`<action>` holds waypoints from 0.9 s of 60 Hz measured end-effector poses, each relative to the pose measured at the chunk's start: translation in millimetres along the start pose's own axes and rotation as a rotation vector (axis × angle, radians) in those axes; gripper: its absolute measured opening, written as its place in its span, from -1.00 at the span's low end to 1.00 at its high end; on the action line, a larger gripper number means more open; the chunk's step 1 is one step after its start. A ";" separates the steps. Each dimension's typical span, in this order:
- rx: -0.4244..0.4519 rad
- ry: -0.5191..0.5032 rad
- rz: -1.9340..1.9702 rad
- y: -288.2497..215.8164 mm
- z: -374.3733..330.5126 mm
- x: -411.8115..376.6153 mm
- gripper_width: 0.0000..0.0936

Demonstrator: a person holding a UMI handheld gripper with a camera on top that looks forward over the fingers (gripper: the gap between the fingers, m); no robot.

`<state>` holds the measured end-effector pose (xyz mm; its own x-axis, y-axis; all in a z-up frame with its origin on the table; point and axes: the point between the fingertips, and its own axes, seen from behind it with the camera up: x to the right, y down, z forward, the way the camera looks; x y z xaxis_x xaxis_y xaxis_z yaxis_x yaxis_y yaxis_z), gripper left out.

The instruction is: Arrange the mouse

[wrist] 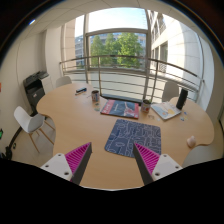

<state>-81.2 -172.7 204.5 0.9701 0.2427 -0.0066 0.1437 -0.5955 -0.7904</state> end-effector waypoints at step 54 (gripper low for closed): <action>-0.011 0.278 0.223 136.3 133.7 534.7 0.81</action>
<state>430.9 -21.7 11.3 0.9938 -0.1109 -0.0100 -0.0770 -0.6190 -0.7816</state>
